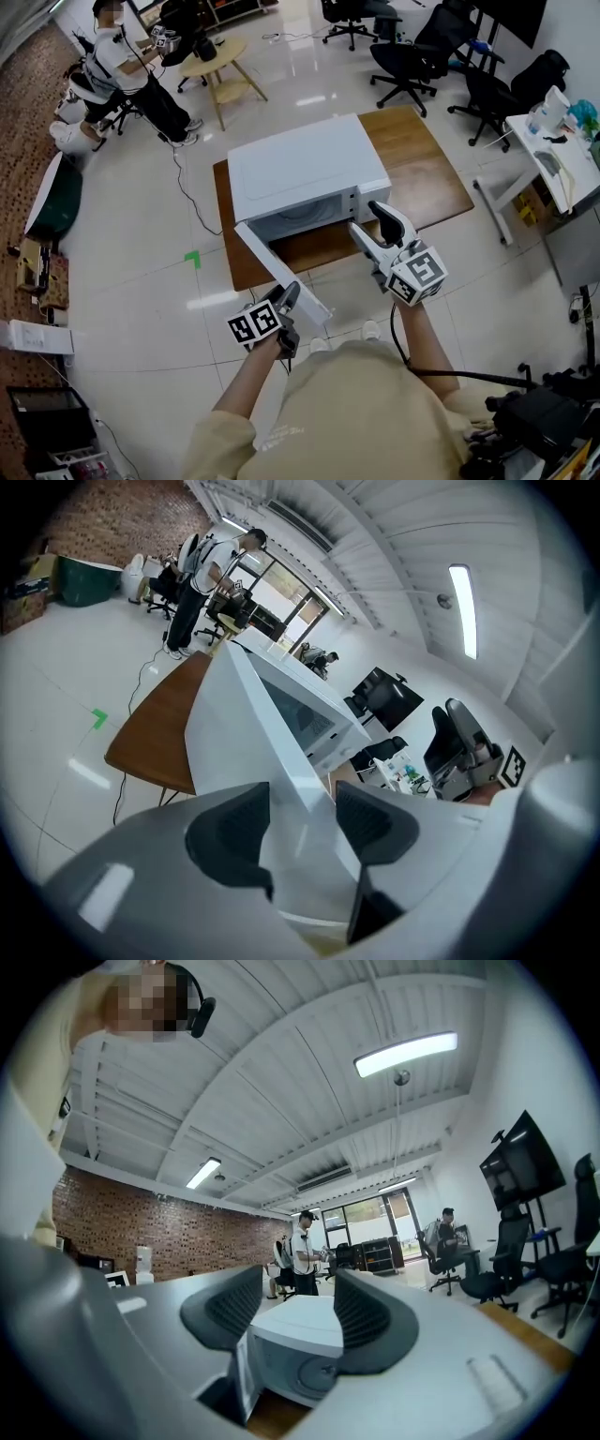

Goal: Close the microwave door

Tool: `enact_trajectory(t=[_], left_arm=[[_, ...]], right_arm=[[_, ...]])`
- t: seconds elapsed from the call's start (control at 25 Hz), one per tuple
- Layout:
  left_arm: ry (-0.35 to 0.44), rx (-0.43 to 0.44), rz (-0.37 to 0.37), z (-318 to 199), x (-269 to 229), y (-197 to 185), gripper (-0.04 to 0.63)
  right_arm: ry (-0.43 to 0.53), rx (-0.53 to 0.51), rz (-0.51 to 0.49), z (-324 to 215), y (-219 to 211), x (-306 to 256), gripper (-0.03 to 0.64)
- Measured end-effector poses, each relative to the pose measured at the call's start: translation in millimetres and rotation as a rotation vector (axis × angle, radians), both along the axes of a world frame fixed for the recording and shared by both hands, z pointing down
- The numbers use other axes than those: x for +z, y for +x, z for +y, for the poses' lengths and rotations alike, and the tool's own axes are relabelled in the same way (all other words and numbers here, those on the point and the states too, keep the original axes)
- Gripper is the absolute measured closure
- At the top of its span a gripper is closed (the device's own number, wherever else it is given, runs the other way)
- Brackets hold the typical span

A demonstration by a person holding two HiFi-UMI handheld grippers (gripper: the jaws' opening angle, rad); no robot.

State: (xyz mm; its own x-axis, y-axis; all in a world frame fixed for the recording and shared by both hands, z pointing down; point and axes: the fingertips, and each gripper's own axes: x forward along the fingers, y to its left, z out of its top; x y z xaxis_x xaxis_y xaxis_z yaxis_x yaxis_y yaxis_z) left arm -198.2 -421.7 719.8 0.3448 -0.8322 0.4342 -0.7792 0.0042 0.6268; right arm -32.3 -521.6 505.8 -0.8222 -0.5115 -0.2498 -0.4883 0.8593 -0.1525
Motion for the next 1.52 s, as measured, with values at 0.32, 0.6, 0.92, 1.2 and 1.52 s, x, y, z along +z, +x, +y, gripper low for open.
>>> enact_trajectory(t=[0.32,0.6,0.92,1.2,1.52], left_arm=[[0.022,-0.112,0.006,-27.4,0.7,17.2,0.362],[0.046,-0.160,0.021,-50.0,4.7,31.1,0.359],[0.021,-0.175,0.050,-79.4,5.7,34.5,0.368],[-0.031,-0.200,0.096,-116.7,5.1,33.1,0.379],[-0.074,-0.232,0.141,-185.8,3.6,7.0,0.428]], right_arm=[[-0.011,0.013,-0.006,-1.0,9.2,-1.2,0.387],[-0.021,0.017,-0.009,0.1,11.2,4.1,0.388],[-0.011,0.033,-0.013,3.6,10.1,-3.0,0.388],[-0.027,0.074,-0.010,0.1,22.7,-5.7,0.387],[-0.052,0.119,0.001,-12.7,35.1,-3.8,0.387]])
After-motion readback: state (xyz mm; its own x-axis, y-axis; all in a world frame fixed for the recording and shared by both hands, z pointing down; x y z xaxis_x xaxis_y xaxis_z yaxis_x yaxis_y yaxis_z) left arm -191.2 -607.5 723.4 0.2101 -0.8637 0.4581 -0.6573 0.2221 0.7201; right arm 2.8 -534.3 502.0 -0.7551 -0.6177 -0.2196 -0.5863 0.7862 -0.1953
